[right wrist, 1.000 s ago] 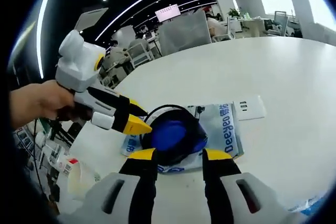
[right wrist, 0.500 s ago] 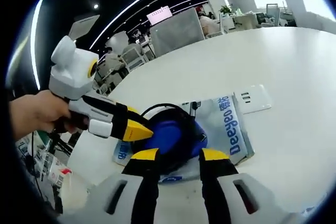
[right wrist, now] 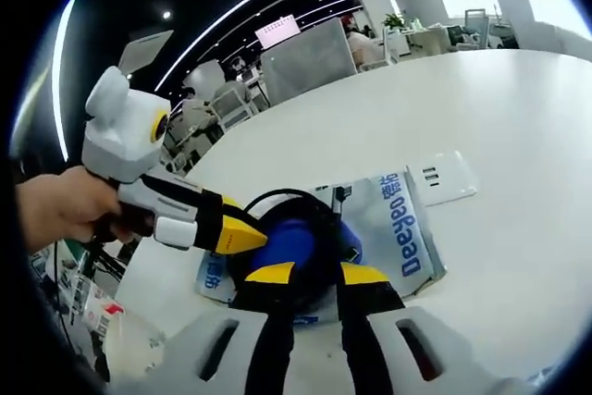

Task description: Arrange the tabletop items into an orderly group along one side of the table until the central work area is clear of visible clutter.

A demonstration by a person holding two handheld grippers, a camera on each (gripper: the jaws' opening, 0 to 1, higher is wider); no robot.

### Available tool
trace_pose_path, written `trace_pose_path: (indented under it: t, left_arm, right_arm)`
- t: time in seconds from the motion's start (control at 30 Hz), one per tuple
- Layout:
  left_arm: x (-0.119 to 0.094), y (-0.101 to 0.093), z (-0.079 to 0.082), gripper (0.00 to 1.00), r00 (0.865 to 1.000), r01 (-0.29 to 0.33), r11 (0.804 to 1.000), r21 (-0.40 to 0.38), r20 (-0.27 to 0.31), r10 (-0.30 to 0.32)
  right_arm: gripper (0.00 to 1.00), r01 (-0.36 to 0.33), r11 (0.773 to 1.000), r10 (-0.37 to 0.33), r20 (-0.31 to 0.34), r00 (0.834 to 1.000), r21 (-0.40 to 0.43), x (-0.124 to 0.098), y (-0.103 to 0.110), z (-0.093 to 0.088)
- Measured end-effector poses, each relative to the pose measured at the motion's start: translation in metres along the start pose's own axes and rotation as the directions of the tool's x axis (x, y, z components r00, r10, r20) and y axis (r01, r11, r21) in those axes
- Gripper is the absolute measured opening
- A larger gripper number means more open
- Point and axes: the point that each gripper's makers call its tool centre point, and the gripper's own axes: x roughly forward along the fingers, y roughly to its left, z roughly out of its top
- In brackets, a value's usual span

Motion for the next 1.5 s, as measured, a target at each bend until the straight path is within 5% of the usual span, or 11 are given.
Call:
trace_pose_path:
  t: [0.8, 1.3, 1.5]
  left_arm:
    - [-0.013, -0.01, 0.011, 0.07, 0.999, -0.032, 0.997, 0.065, -0.001, 0.032]
    - [-0.045, -0.02, 0.026, 0.06, 0.998, -0.061, 0.995, 0.078, 0.032, 0.059]
    - [-0.08, -0.032, 0.034, 0.06, 0.992, -0.106, 0.99, 0.089, 0.076, 0.099]
  right_arm:
    - [0.09, -0.011, 1.0, 0.011, -0.016, 1.0, 0.029, -0.013, 0.004, 0.002]
    - [0.06, -0.023, 0.999, 0.022, 0.026, 0.999, 0.031, -0.036, 0.015, 0.022]
    - [0.06, -0.038, 0.999, 0.038, 0.05, 0.998, 0.006, -0.061, 0.03, 0.035]
